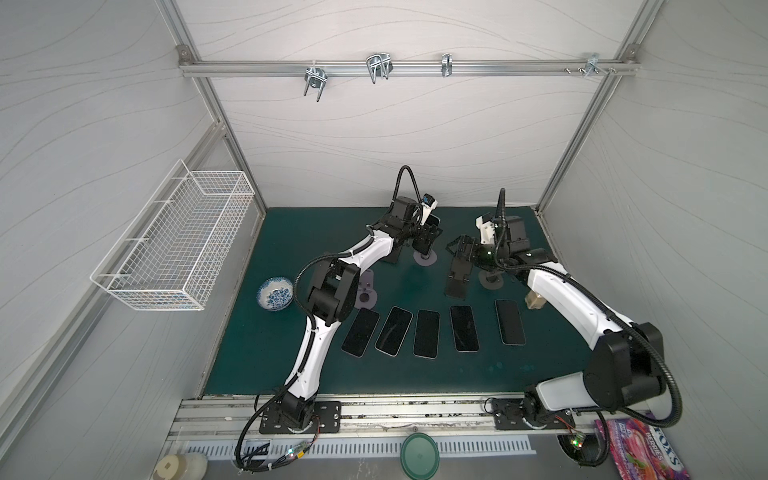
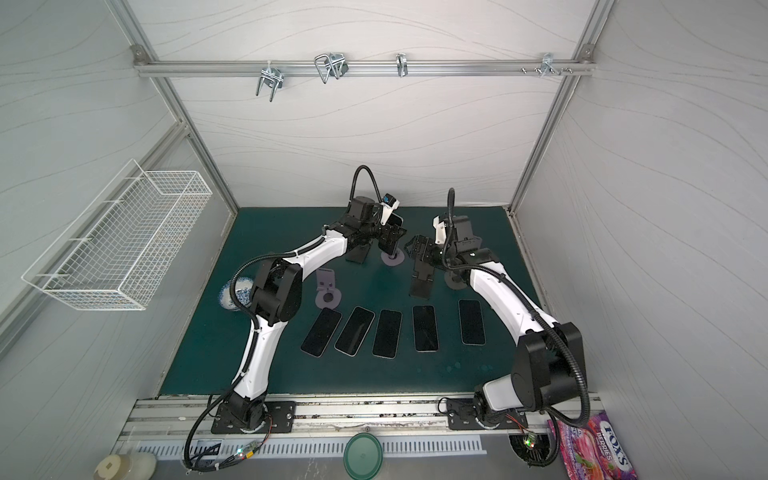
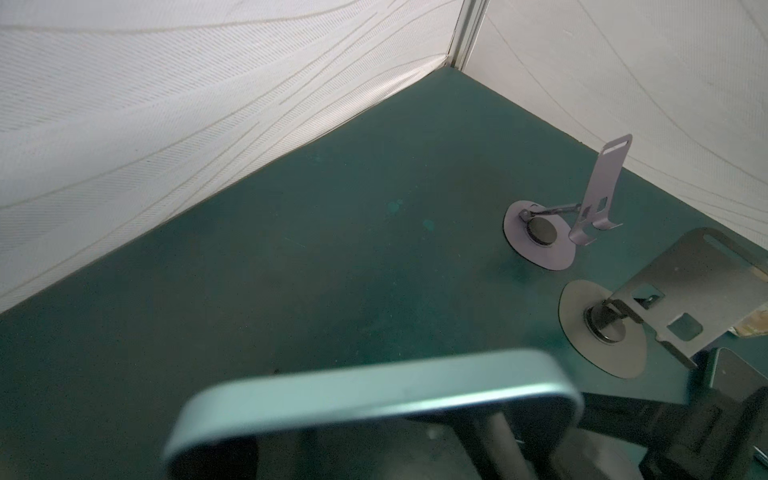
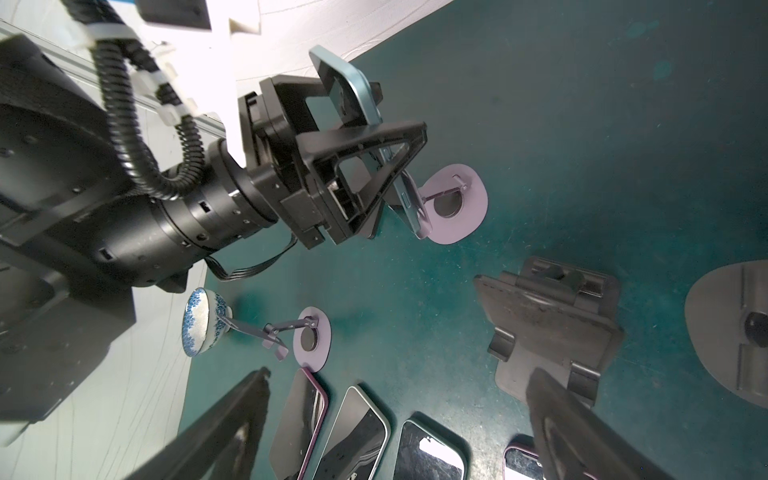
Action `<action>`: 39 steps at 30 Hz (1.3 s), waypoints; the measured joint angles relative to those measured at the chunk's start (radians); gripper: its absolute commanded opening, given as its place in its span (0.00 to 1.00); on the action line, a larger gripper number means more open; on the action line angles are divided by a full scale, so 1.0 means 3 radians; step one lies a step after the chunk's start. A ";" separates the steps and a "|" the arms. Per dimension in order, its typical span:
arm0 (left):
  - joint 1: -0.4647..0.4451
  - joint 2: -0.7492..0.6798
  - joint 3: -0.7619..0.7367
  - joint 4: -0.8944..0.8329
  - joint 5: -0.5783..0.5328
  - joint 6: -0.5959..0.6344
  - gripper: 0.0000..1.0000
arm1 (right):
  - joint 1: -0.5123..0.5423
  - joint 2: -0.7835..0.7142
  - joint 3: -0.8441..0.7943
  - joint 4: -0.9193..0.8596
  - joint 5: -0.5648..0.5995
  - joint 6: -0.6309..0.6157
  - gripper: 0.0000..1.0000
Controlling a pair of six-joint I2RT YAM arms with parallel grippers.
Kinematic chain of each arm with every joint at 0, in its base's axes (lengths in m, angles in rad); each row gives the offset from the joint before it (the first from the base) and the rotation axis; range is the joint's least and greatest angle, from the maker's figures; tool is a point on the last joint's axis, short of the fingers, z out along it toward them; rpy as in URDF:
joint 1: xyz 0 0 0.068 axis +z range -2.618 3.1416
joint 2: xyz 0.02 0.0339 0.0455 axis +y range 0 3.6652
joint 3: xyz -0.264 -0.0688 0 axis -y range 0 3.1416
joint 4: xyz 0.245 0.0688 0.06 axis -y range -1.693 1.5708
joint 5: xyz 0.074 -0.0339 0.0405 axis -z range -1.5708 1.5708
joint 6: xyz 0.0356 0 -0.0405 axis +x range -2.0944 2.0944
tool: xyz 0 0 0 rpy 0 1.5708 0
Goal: Remove the phone from the phone stand
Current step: 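Lift the teal-framed phone off the stand while the right gripper draws back, then carry the teal-framed phone nearer and lower it toward the table beside the bowl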
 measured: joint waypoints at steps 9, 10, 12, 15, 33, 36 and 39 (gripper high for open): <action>0.0003 -0.0221 -0.0001 -0.0006 -0.0015 -0.0053 0.62 | 0.0000 0.0000 0.0036 -0.0006 -0.0043 0.0025 0.96; 0.0003 -0.0252 -0.0001 -0.0008 -0.0020 -0.0064 0.61 | 0.0000 0.0000 0.0046 -0.0010 -0.0045 0.0031 0.95; 0.0003 -0.0312 -0.0006 -0.0014 -0.0032 -0.0084 0.61 | 0.0000 -0.0004 0.0062 -0.0013 -0.0056 0.0053 0.94; 0.0004 -0.0472 -0.0075 -0.0071 -0.0067 -0.0126 0.60 | 0.0000 -0.0036 0.0069 -0.0019 -0.0084 0.0100 0.92; 0.0004 -0.2575 -0.1255 -0.0989 -0.0492 -0.0315 0.57 | 0.0867 -0.0328 0.0474 -0.0389 0.0149 0.0134 0.88; 0.0004 -0.2879 -0.1456 -0.1240 -0.0580 -0.0379 0.55 | 0.1099 -0.0332 0.0496 -0.0437 0.0239 0.0135 0.88; 0.0004 -0.3161 -0.1656 -0.1526 -0.0656 -0.0439 0.53 | 0.1301 -0.0331 0.0506 -0.0481 0.0309 0.0135 0.88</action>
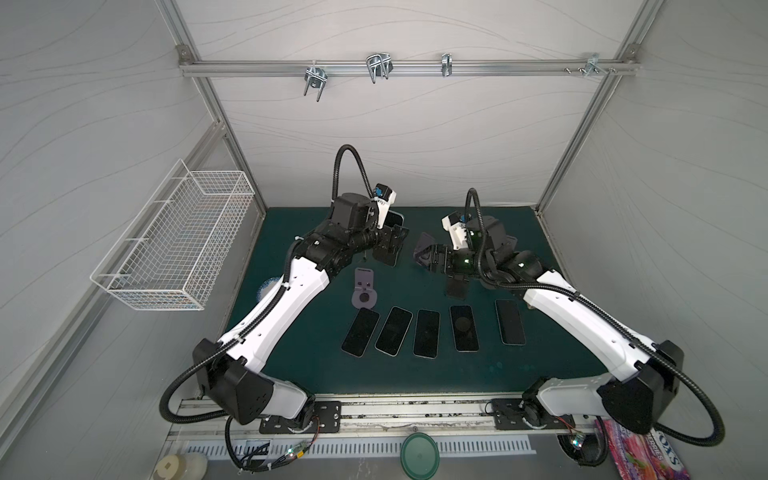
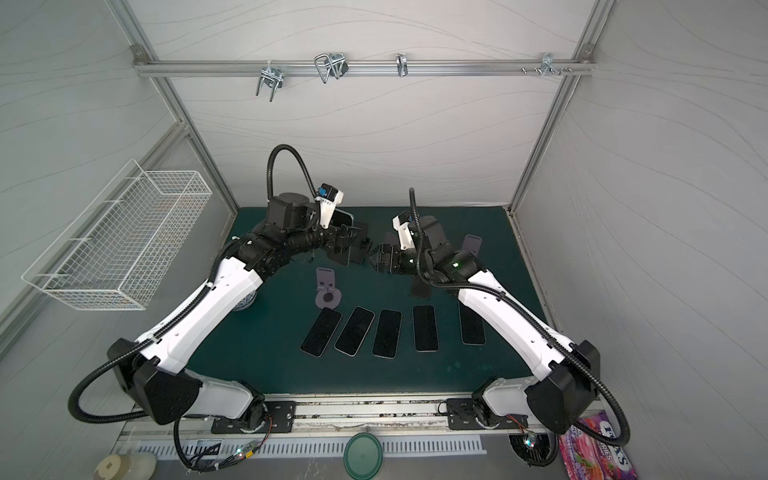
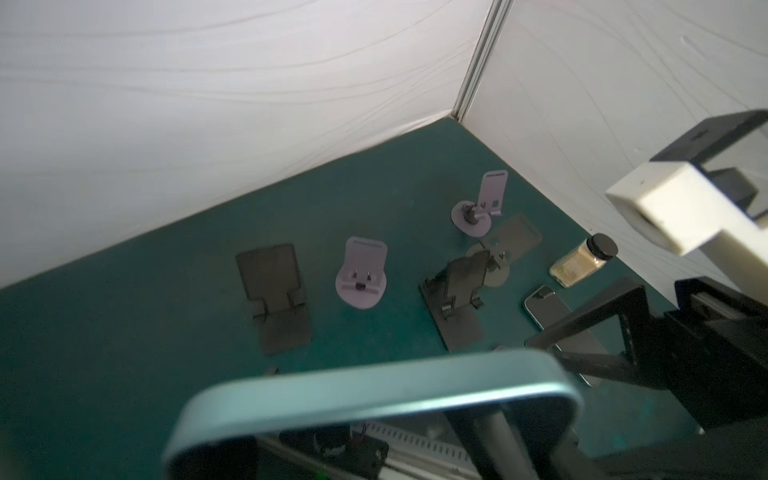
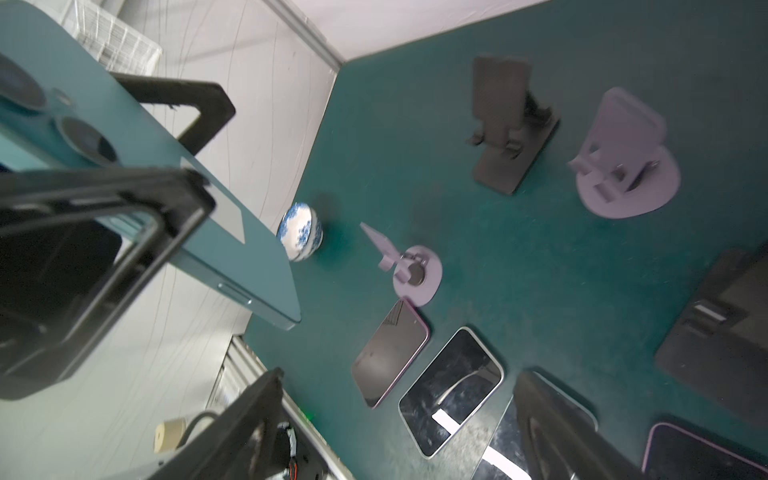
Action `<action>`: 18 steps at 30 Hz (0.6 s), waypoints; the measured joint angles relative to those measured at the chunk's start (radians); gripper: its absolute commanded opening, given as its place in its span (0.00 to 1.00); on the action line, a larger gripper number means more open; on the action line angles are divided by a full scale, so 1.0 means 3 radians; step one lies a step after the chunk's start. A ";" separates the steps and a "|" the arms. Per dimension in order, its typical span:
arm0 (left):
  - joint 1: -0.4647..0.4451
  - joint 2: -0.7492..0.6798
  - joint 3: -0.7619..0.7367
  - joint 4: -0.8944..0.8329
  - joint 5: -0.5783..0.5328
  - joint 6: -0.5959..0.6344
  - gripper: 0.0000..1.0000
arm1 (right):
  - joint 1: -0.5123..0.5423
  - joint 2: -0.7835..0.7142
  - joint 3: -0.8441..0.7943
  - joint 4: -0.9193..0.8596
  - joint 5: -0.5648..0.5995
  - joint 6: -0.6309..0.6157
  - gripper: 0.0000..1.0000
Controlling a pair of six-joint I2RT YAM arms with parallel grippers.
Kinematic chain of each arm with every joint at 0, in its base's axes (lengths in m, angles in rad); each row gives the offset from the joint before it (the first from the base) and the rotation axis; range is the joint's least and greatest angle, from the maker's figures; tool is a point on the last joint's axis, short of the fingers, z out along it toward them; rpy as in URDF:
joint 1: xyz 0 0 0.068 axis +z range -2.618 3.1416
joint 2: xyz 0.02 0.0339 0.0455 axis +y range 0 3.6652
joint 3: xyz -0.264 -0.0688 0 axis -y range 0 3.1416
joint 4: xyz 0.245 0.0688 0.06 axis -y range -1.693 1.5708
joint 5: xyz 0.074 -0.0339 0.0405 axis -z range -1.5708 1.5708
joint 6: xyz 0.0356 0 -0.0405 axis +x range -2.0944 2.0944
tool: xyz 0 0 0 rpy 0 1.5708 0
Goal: Remove the phone from the phone stand
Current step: 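Carry the teal-framed phone nearer and lower it toward the table beside the bowl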
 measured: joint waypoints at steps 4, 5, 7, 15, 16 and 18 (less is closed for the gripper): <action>0.0000 -0.0362 -0.0243 -0.0388 -0.0127 -0.0070 0.53 | 0.0225 0.0008 0.0027 -0.0034 0.0071 0.0001 0.87; 0.0000 -0.0444 -0.0294 -0.0474 -0.0159 -0.0090 0.53 | 0.0270 0.0013 0.0041 -0.0046 0.0084 0.0001 0.87; 0.0000 -0.0612 -0.0371 -0.0683 -0.0231 -0.0134 0.53 | 0.0360 0.0032 0.0069 -0.0052 0.0111 0.0003 0.86; 0.0014 -0.1022 -0.0524 -0.1279 -0.0479 -0.0242 0.51 | 0.0692 0.0237 0.0230 -0.0076 0.0155 -0.0017 0.86; 0.0019 -0.1059 -0.0552 -0.1343 -0.0502 -0.0263 0.51 | 0.0739 0.0256 0.0237 -0.0078 0.0159 -0.0029 0.86; 0.0038 -0.1125 -0.0612 -0.1425 -0.0528 -0.0294 0.51 | 0.0827 0.0290 0.0249 -0.0075 0.0161 -0.0056 0.86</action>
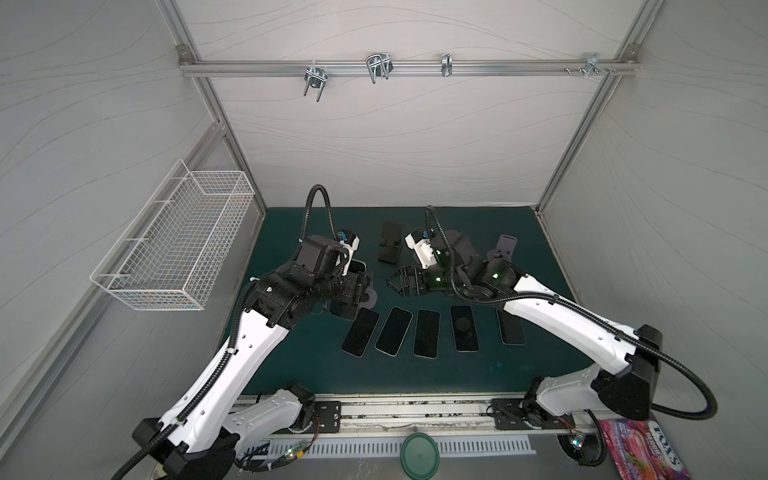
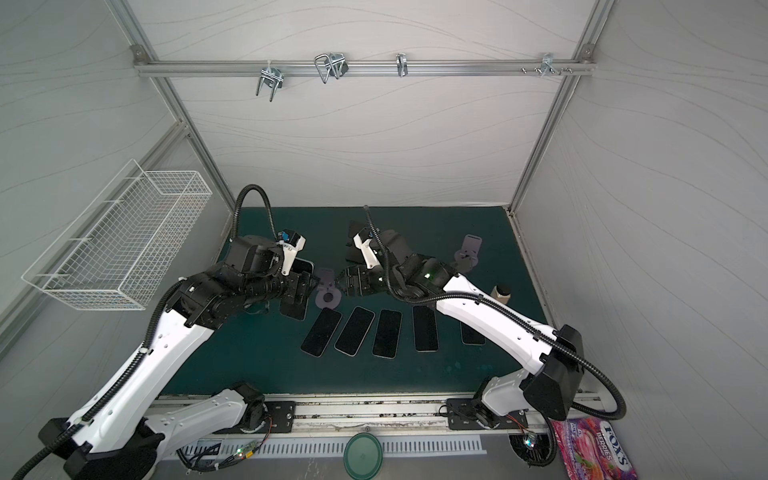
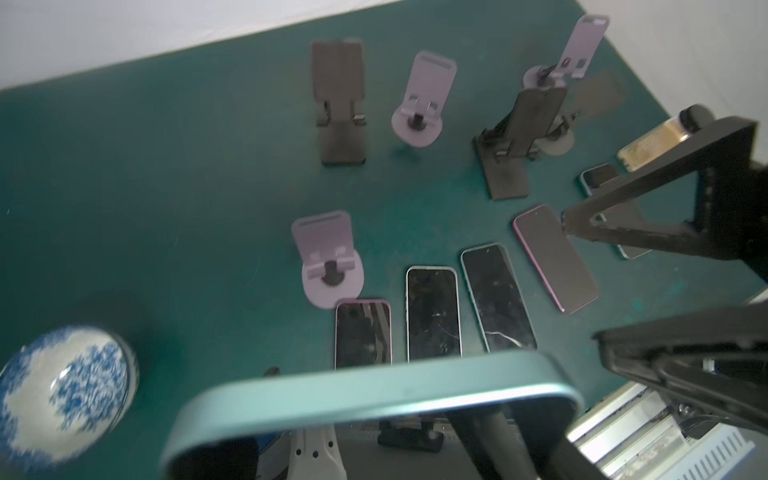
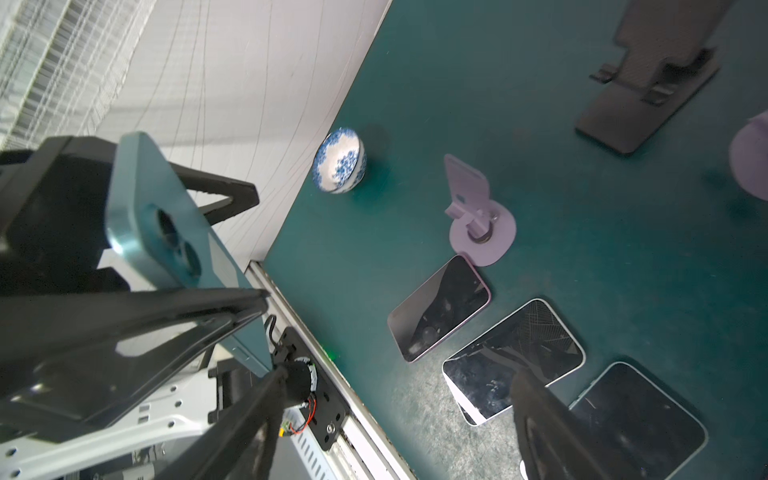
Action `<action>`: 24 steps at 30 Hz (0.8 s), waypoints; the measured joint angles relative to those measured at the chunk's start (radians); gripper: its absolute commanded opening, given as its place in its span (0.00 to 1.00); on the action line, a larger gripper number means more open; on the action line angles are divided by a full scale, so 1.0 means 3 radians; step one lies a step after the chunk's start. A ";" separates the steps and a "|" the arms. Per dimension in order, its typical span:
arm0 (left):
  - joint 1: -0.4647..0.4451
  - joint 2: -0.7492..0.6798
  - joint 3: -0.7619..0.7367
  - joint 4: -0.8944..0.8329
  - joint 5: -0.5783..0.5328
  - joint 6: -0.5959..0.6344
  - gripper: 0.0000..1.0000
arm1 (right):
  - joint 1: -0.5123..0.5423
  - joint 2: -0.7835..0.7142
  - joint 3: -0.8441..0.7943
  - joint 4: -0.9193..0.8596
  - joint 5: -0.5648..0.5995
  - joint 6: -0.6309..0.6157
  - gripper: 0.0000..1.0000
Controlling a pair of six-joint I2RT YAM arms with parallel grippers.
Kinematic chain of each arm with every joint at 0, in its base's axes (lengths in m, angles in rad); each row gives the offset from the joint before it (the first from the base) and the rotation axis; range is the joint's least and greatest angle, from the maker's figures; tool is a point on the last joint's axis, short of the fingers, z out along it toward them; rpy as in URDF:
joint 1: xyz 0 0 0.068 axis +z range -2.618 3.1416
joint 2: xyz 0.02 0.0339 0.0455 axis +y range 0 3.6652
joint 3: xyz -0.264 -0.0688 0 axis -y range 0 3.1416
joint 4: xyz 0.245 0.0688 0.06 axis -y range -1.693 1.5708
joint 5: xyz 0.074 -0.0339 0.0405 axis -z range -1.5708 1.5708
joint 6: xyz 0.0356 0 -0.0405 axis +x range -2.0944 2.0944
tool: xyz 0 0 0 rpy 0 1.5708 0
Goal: Remove the phone from the phone stand
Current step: 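Carry the teal-framed phone nearer and lower it toward the table beside the bowl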
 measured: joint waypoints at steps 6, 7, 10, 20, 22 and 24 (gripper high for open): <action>0.0094 -0.0184 -0.0225 -0.0196 -0.0039 -0.0079 0.50 | 0.0189 0.0085 0.0025 0.0004 -0.0001 -0.0090 0.86; 0.0120 -0.0202 -0.0249 -0.0221 -0.0039 -0.0083 0.50 | 0.0212 0.0097 0.0025 0.0004 -0.0008 -0.0103 0.86; 0.0211 -0.0239 -0.0309 -0.0267 -0.0039 -0.0086 0.50 | 0.0261 0.0136 0.0025 0.0009 -0.0034 -0.0167 0.86; 0.0520 -0.0343 -0.0514 -0.0309 -0.0001 -0.0074 0.48 | 0.0324 0.0266 0.0069 0.0090 -0.0259 -0.0373 0.86; 0.0612 -0.0365 -0.0610 -0.0299 0.0023 -0.0064 0.48 | 0.0328 0.0304 0.0112 0.0090 -0.0304 -0.0429 0.86; 0.0702 -0.0371 -0.0702 -0.0290 0.0051 -0.0053 0.48 | 0.0332 0.0314 0.0134 0.0099 -0.0328 -0.0470 0.86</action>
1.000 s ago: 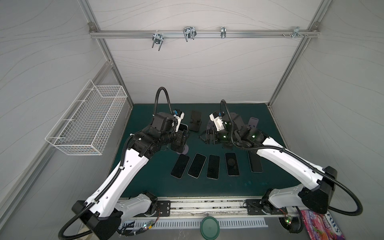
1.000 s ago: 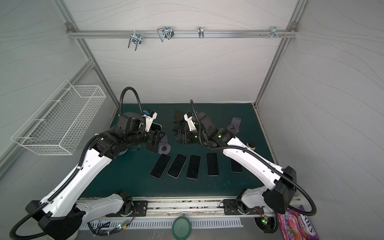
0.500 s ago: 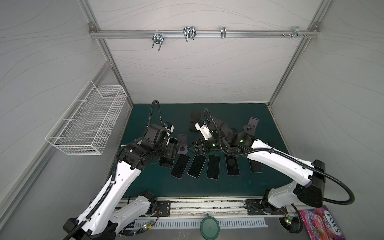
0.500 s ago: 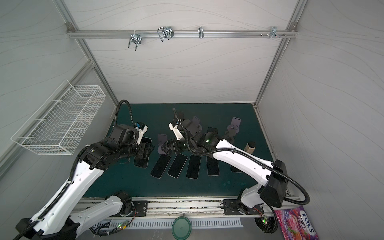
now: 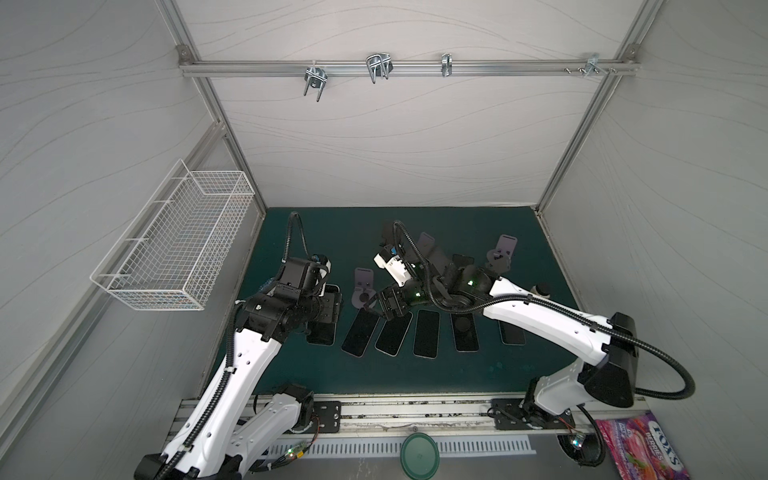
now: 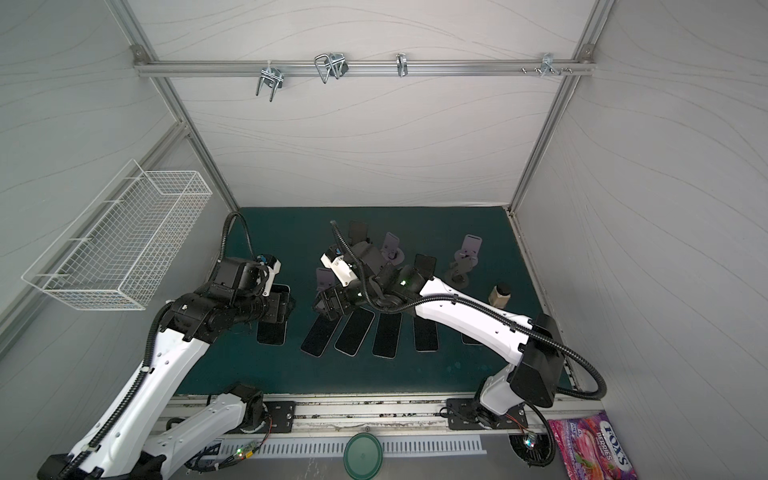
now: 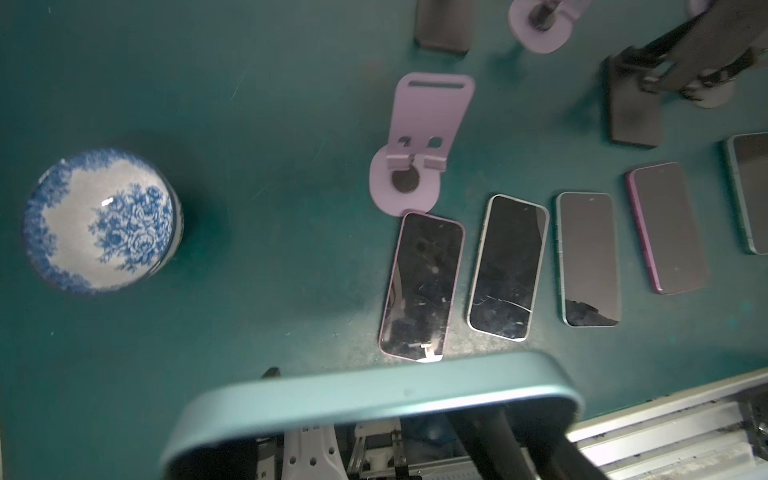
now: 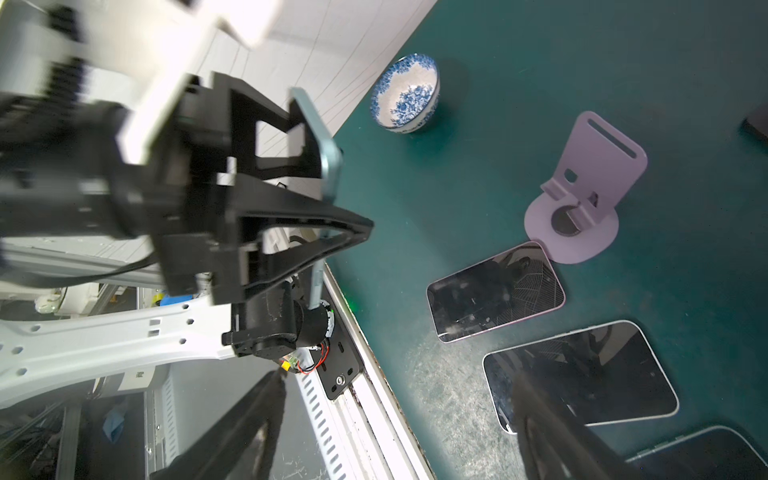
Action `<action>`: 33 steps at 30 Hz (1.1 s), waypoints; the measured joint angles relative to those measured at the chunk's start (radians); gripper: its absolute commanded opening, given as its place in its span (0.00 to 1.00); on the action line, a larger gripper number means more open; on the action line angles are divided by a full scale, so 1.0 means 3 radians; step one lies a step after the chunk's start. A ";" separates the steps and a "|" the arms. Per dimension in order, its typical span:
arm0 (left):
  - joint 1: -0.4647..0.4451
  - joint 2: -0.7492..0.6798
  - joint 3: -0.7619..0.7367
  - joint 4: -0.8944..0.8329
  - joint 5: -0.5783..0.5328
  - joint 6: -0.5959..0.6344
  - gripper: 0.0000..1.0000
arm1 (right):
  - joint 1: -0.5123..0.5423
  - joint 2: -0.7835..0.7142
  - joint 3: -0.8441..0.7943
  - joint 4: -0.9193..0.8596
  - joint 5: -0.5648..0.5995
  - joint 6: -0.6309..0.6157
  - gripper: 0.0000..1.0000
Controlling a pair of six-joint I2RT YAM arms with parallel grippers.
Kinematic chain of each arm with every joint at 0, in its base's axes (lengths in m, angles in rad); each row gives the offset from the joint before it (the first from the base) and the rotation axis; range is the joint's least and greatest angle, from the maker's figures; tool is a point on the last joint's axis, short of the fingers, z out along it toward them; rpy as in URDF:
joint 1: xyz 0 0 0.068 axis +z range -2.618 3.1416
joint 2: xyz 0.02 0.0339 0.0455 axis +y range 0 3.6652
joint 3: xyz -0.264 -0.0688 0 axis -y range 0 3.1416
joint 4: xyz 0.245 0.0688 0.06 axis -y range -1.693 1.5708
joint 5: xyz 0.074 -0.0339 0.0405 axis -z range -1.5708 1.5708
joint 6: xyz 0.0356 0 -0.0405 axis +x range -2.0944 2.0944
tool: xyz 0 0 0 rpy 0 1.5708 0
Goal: Remove the phone from the phone stand
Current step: 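Carry the teal-framed phone nearer and lower it toward the table beside the bowl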
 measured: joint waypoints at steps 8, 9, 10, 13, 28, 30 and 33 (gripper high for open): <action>0.0207 -0.0001 -0.0148 0.0047 0.0058 0.0064 0.48 | 0.0010 0.0001 0.0003 0.0010 -0.0060 -0.0103 0.86; 0.0219 -0.0001 -0.0173 0.0070 0.0061 0.0067 0.48 | 0.0010 0.0001 0.0003 0.0011 -0.0070 -0.0117 0.86; 0.0234 0.0000 -0.0198 0.0088 0.0066 0.0071 0.48 | 0.0010 0.0001 0.0003 0.0013 -0.0079 -0.0128 0.86; 0.0286 0.0009 -0.0276 0.0131 0.0098 0.0076 0.48 | 0.0010 0.0001 0.0003 0.0014 -0.0090 -0.0153 0.86; 0.0434 0.0432 -0.0398 0.0481 0.0123 0.0228 0.47 | 0.0010 0.0003 -0.0029 0.0032 -0.0154 -0.0226 0.86; 0.0441 0.0526 -0.0399 0.0526 0.0121 0.0251 0.47 | 0.0010 0.0006 -0.0029 0.0036 -0.0167 -0.0226 0.86; 0.0454 0.0684 -0.0401 0.0600 0.0120 0.0295 0.47 | 0.0010 0.0025 -0.0028 0.0061 -0.0182 -0.0225 0.86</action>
